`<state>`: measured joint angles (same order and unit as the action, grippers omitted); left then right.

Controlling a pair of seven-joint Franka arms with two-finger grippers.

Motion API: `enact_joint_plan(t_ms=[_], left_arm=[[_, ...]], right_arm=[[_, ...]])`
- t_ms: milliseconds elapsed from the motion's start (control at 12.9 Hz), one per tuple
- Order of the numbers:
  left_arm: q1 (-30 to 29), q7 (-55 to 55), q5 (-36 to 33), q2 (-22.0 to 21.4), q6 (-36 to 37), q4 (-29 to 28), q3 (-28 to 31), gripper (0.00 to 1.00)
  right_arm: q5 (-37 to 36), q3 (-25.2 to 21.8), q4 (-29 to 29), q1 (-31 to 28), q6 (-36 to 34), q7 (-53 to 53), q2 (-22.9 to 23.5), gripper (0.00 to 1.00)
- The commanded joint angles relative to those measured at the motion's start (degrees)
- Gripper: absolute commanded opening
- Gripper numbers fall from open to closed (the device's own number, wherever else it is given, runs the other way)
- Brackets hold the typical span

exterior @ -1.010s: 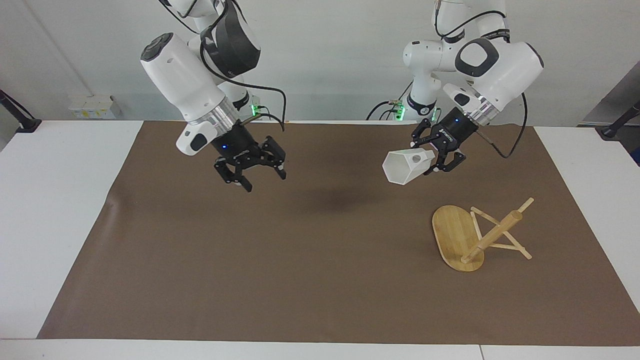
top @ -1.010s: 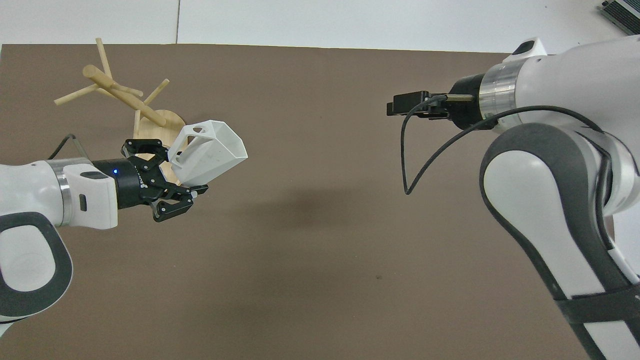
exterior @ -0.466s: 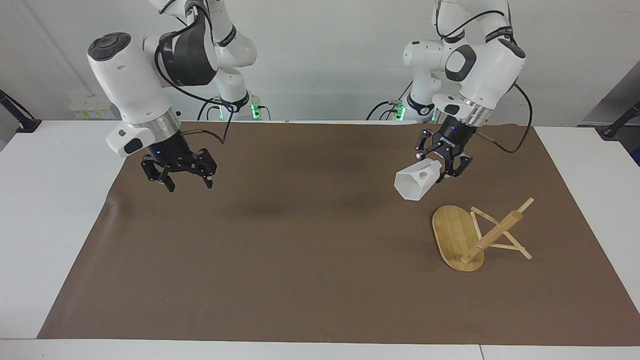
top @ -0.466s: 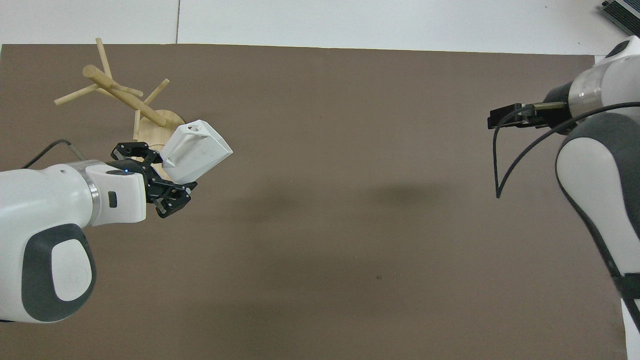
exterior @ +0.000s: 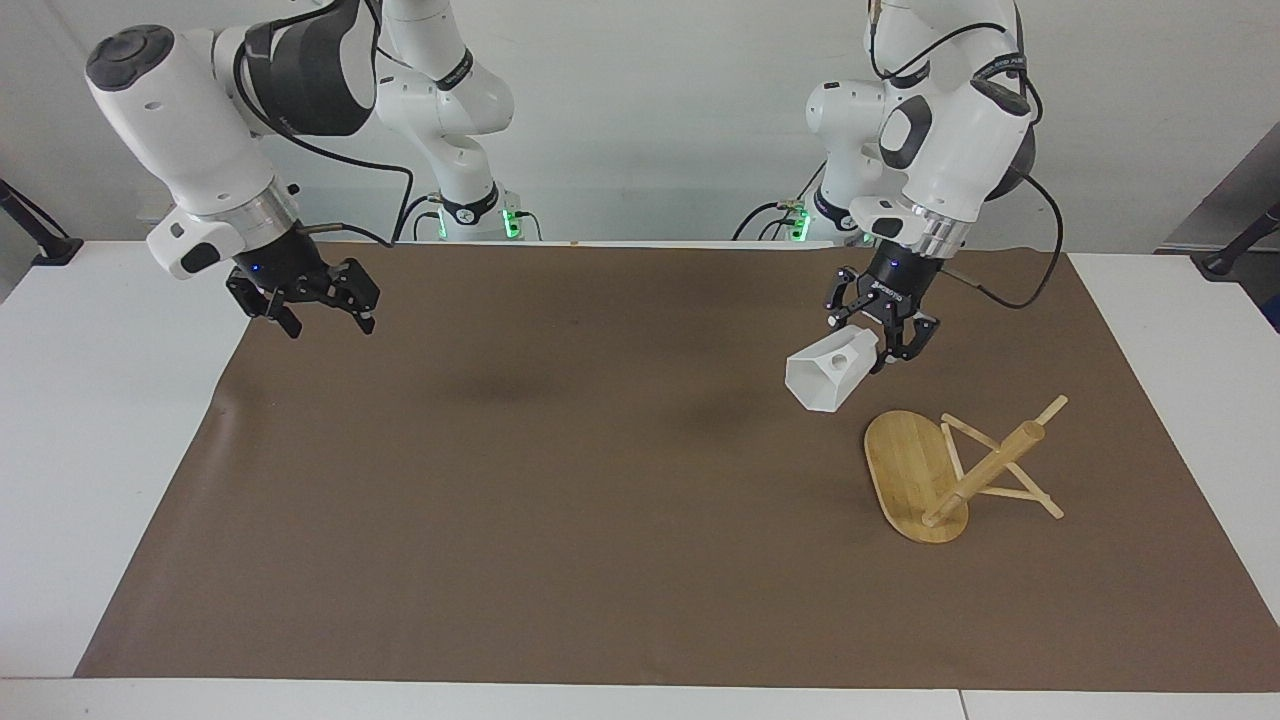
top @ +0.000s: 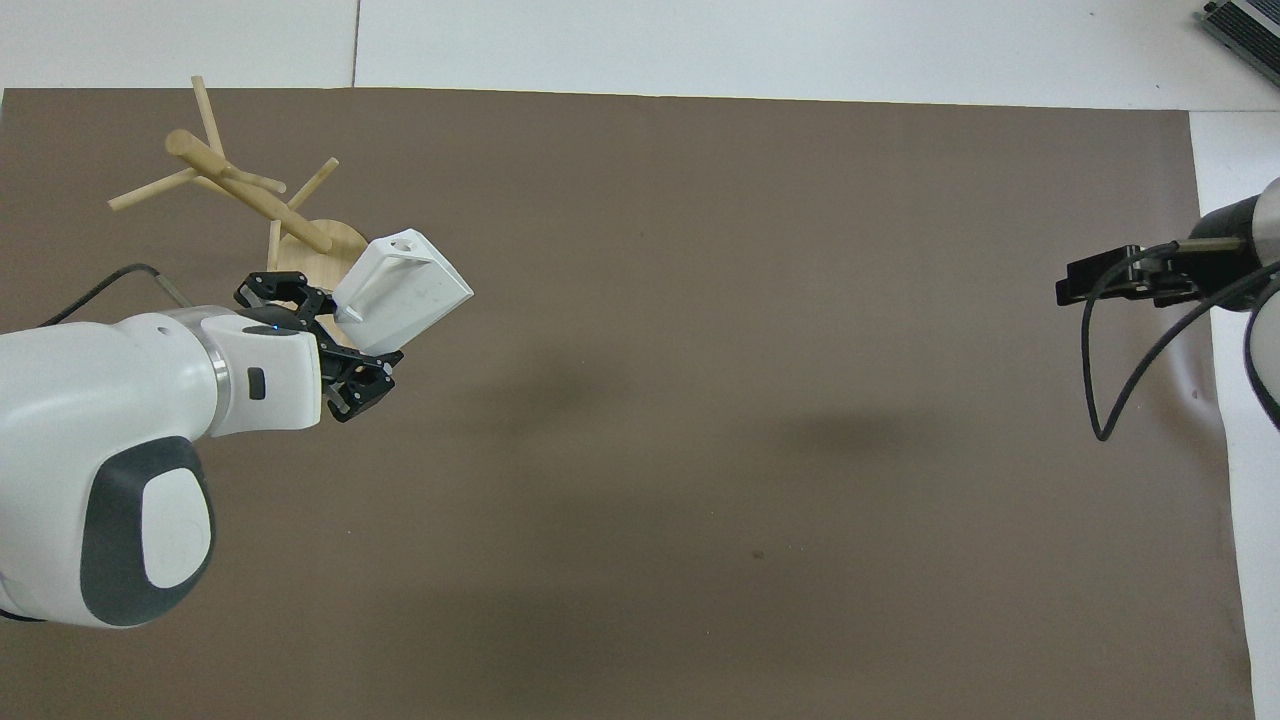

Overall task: Hang cup on rack
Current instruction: 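Move the cup with the left gripper onto a rack peg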

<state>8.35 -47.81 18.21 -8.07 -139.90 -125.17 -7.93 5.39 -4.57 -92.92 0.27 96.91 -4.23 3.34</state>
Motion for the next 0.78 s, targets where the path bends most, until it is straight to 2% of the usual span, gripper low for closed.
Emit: enact_joint_plan(t_ms=[0, 311, 699], left_arm=[[-0.8, 2.7, -1.6, 3.0, -1.9, 3.3, 0.1, 0.00], [-2.4, 5.3, -1.6, 3.0, -7.7, 1.4, 0.1, 0.00], [-2.5, 13.3, -1.6, 2.2, -11.3, -1.9, 0.1, 0.00]], right_arm=[[-0.9, -0.8, 1.2, 0.0, -4.4, -0.2, -1.0, 1.00], [-1.3, -2.3, 1.3, 0.0, -9.4, 0.0, -2.7, 1.00], [-2.2, -2.4, 4.0, 0.6, -11.0, 0.1, -3.4, 1.00]])
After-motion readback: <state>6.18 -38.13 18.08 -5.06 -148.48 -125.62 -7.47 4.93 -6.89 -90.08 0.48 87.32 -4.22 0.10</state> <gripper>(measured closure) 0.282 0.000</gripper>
